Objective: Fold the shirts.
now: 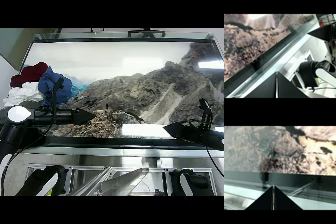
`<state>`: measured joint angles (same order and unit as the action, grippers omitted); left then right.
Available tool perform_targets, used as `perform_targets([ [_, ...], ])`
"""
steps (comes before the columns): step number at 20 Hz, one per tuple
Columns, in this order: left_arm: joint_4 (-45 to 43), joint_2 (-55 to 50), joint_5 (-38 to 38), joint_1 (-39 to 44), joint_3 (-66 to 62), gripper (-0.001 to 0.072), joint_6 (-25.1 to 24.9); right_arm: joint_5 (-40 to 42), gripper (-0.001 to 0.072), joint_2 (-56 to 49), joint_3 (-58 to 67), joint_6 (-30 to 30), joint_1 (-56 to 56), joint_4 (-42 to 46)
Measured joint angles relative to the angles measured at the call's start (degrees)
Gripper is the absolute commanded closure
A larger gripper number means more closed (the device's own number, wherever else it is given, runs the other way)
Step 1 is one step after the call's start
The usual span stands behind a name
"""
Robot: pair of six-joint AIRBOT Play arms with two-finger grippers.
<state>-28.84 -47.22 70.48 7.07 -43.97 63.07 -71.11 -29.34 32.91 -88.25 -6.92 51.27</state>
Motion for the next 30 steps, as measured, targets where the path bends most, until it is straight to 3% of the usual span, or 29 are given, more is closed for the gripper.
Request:
perform_targets([
  [18, 0.1, -0.3, -0.6, 0.0, 0.2, 0.0688, 0.0, 2.2, 0.0693, 0.0, -0.1, 0.0, 0.0, -0.1],
  [27, 0.3, -0.3, -15.6, -0.5, 0.2, 0.0690, 0.0, 5.2, 0.0682, 0.0, -0.1, 0.0, 0.0, -0.1],
  [28, 0.3, -0.3, -17.7, -1.2, 0.2, 0.0693, -0.1, 6.4, 0.0596, 0.0, -0.1, 0.0, 0.0, 0.0],
  [29, -0.3, -0.3, -19.4, -2.1, 0.2, 0.0698, -0.2, 7.8, 0.0372, 0.0, -0.1, 0.0, 0.0, 0.0],
  [30, -1.3, -0.3, -21.1, -3.6, 0.2, 0.0698, -0.1, 9.4, 0.0298, 0.0, -0.1, 0.0, 0.0, 0.1],
])
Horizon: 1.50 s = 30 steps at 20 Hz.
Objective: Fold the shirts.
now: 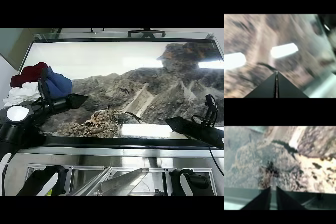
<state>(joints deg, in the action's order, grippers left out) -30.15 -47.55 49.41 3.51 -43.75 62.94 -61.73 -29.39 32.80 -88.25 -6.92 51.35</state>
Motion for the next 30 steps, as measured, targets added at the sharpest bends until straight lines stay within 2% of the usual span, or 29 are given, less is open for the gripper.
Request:
perform_targets([
  [1, -1.5, 0.0, -1.6, -1.9, 0.0, 0.0687, 0.0, 1.4, 0.0298, -0.1, 0.0, 0.0, 0.0, 0.2],
  [2, -3.7, 0.0, -3.2, -4.6, -0.1, 0.0478, 0.0, 2.9, 0.0297, -0.4, 0.0, 0.0, 0.0, 0.7],
  [3, -6.3, 0.0, -4.7, -7.6, -0.1, 0.0134, 0.0, 4.1, 0.0296, -0.8, 0.0, 0.0, 0.0, 1.6],
  [4, -8.9, -0.1, -6.2, -11.4, -0.1, -0.0005, 0.0, 5.0, 0.0269, -1.3, 0.0, 0.0, -0.1, 2.3],
  [5, -11.0, -0.3, -7.1, -15.0, -0.2, -0.0005, 0.0, 5.7, 0.0183, -2.0, 0.0, 0.0, -0.1, 3.2],
  [6, -12.9, -0.9, -7.8, -19.2, -0.2, -0.0004, 0.0, 6.3, 0.0165, -3.0, 0.0, 0.0, -0.2, 4.1],
  [10, -16.4, -7.0, -7.8, -30.6, -0.2, -0.0003, -2.2, 8.5, 0.0169, -7.8, 0.0, 0.0, -0.4, 6.4],
  [13, -17.2, -14.9, -9.4, -31.8, -0.5, -0.0002, -4.5, 11.3, 0.0169, -11.9, 0.0, 0.0, -0.5, 7.0],
  [16, -17.5, -23.9, -11.1, -28.9, -3.8, 0.0000, -5.5, 13.3, 0.0170, -15.3, 0.0, 0.0, -0.5, 7.2],
  [17, -17.6, -27.0, -11.5, -27.5, -5.6, 0.0044, -5.7, 13.8, 0.0170, -16.2, 0.0, 0.0, -0.5, 7.3],
  [18, -17.7, -30.3, -12.0, -26.1, -7.6, 0.0135, -5.9, 14.2, 0.0170, -16.9, 0.0, 0.0, -0.5, 7.3],
  [20, -17.9, -35.8, -11.8, -24.0, -12.0, 0.0372, -6.1, 15.0, 0.0170, -18.1, 0.0, 0.1, -0.5, 7.4],
  [21, -18.0, -38.2, -11.0, -23.4, -14.4, 0.0590, -6.1, 15.2, 0.0171, -18.6, 0.0, 0.5, -0.5, 7.4],
  [22, -18.1, -40.1, -9.7, -23.1, -16.5, 0.0707, -6.1, 15.4, 0.0201, -18.8, 0.0, 1.0, -0.5, 7.4],
  [23, -18.3, -41.7, -8.0, -22.8, -18.8, 0.0707, -6.3, 15.4, 0.0266, -19.0, 0.0, 1.4, -0.5, 7.4],
  [26, -18.3, -44.8, -1.7, -22.3, -24.9, 0.0709, -5.5, 15.7, 0.0283, -19.3, 0.2, 2.4, -0.5, 7.4],
  [27, -18.3, -45.2, 0.8, -21.9, -26.8, 0.0709, -5.0, 15.8, 0.0379, -19.4, 0.4, 2.6, -0.5, 7.5],
  [28, -18.3, -45.3, 3.3, -21.2, -28.5, 0.0709, -4.8, 15.8, 0.0511, -19.4, 0.7, 2.7, -0.5, 7.6],
  [30, -17.8, -44.3, 9.2, -18.2, -31.7, 0.0708, -4.0, 15.4, 0.0510, -19.5, 2.1, 3.7, -0.5, 7.6],
])
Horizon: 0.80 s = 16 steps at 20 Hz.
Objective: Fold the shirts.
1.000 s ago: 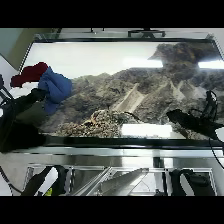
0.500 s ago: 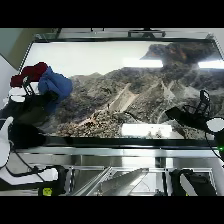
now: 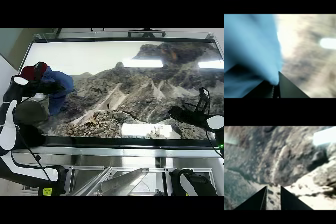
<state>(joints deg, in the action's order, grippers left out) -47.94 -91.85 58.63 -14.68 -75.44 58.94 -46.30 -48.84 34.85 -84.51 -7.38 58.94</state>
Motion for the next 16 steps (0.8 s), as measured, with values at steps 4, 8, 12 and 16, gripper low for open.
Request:
perform_targets([
  [4, 5.9, 5.7, 9.2, 11.6, -3.7, 0.0687, 0.7, -2.0, 0.0509, 0.0, 4.4, 1.5, 0.0, 0.0],
  [8, 8.0, 10.8, 12.1, 25.9, -4.7, 0.0687, 3.8, -5.5, 0.0508, 0.0, 7.9, 1.9, 0.0, 0.0],
  [12, 3.3, 11.2, 12.1, 36.3, -4.9, 0.0687, 8.3, -10.0, 0.0434, -0.5, 9.0, 2.3, 0.0, 0.0],
  [16, 0.8, 9.0, 12.5, 39.8, -5.0, 0.0004, 10.2, -13.4, 0.0285, -1.5, 9.4, 3.6, 0.0, 0.1],
])
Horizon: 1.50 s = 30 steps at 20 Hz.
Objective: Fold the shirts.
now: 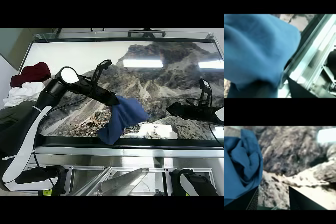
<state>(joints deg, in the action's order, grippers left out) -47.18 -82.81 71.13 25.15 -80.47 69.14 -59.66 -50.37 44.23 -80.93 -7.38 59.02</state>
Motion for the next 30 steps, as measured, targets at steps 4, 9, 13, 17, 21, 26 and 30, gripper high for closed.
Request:
perform_targets([
  [4, -1.4, 0.5, 3.3, -3.7, 0.0, -0.0004, 1.0, -1.5, 0.0274, -4.1, 1.1, 3.8, 0.0, -0.1],
  [9, -5.4, 5.0, 10.7, -10.4, 10.7, -0.0003, 5.5, -4.9, 0.0267, -16.7, 6.7, 14.4, 0.0, -6.9],
  [13, -5.9, 9.6, 4.8, -9.7, 29.0, -0.0001, 6.6, -10.4, 0.0268, -28.8, 9.8, 22.7, 0.4, -14.9],
  [17, 0.3, 11.2, -6.6, -6.3, 41.2, 0.0016, 4.2, -14.6, 0.0277, -37.6, 10.6, 28.8, 2.2, -21.2],
  [21, 4.5, 11.4, -15.6, -3.7, 46.2, 0.0089, 2.2, -16.9, 0.0500, -41.0, 10.9, 31.8, 3.8, -25.1],
  [26, 6.8, 7.3, -20.5, -2.7, 46.2, 0.0640, 1.1, -20.9, 0.0694, -42.1, 10.9, 35.4, 4.2, -29.0],
  [30, 6.2, 3.9, -21.7, -2.8, 42.3, 0.0688, -1.0, -23.3, 0.0694, -42.2, 10.9, 36.9, 4.3, -32.3],
])
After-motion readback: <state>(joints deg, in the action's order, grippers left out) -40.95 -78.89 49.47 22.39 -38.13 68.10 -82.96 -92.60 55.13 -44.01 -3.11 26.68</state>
